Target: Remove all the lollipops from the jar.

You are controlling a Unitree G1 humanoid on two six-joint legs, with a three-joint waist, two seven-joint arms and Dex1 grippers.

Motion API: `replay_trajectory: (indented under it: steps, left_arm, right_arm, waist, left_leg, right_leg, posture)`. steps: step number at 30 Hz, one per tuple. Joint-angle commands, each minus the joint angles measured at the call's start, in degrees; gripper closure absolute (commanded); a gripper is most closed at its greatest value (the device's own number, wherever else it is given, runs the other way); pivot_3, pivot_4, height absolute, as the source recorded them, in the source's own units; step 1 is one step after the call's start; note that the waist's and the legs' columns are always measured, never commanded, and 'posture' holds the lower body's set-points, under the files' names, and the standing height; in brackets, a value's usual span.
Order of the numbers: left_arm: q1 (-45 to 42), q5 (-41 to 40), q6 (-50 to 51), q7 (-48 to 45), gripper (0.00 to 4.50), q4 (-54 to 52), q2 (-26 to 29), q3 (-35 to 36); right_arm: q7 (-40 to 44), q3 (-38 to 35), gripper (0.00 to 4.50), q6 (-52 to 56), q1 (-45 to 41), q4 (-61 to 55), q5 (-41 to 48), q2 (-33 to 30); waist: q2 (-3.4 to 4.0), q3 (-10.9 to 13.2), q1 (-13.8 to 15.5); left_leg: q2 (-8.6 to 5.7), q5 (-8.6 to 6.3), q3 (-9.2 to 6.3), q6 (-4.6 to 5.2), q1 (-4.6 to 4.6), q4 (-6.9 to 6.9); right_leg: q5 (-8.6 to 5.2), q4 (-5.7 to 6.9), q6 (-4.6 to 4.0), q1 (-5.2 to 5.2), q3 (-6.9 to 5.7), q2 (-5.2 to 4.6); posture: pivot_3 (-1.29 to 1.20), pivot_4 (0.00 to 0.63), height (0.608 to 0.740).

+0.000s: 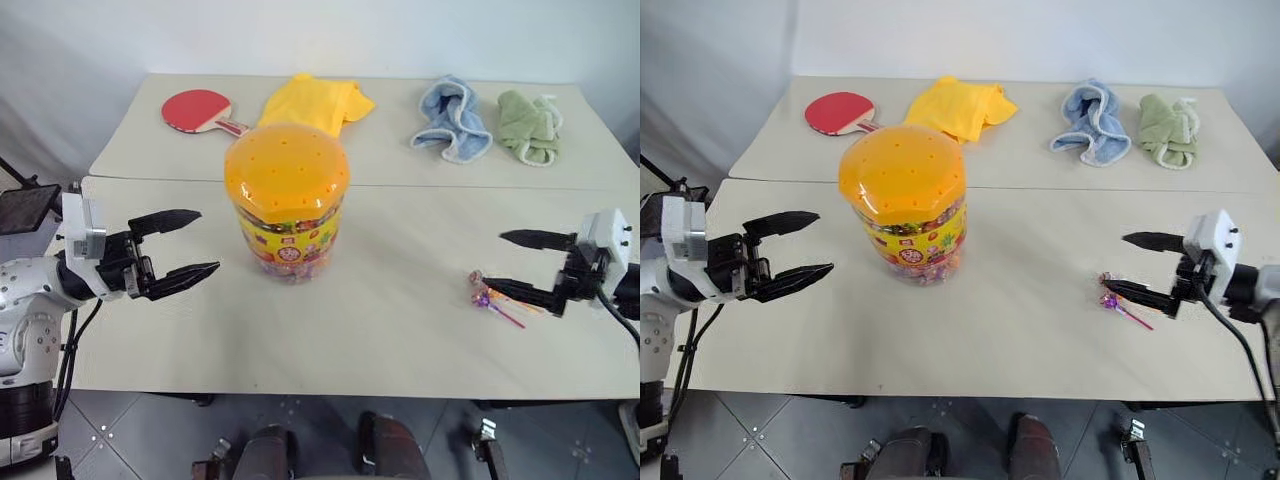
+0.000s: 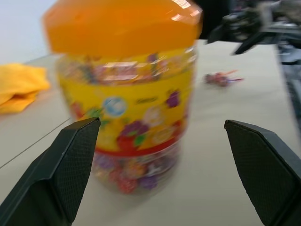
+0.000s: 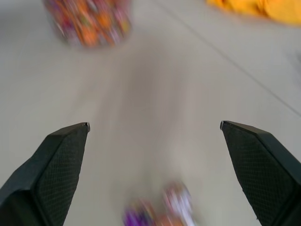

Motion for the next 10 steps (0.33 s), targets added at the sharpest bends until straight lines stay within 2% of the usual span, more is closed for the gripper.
replay_trajectory:
  steps: [1,5,10]
  left_arm:
    - [3.11,1.85,-2.12,2.07,0.00,-0.82,-0.46,1.62]
    - [9.43,7.03,-4.95,8.68,0.00,-1.70,-4.35,0.05]
    - [10.72,14.37,-12.47,14.48,0.00,0.19,-8.79,-2.71]
  right_arm:
    - [-2.98,0.67,0.03,0.32,-2.21,-8.09,3.84,3.75]
    - [-1.32,11.22,0.03,-12.34,-0.39,-9.44,-4.18,13.32]
    - [-2.35,13.65,0.03,-23.83,0.66,-2.99,-9.94,18.07]
  waist:
    - [-0.01,0.00,0.09]
    - [-0.18,-0.12,0.04]
    - [-0.18,-0.12,1.23]
  left_leg:
    - [0.00,0.00,-0.01,0.00,0.00,0.00]
    - [0.01,-0.03,-0.07,-0.04,0.12,-0.06]
    - [-0.14,-0.01,-0.14,0.04,-0.06,0.12]
  right_leg:
    - [0.00,0.04,0.00,0.00,0.01,0.00]
    - [0.00,0.04,0.00,0.07,-0.03,0.01]
    - [0.02,-0.03,0.04,0.09,-0.01,-0.05]
  posture:
    - [0.00,0.150,0.740]
    - [0.00,0.150,0.740]
    - [0.00,0.150,0.740]
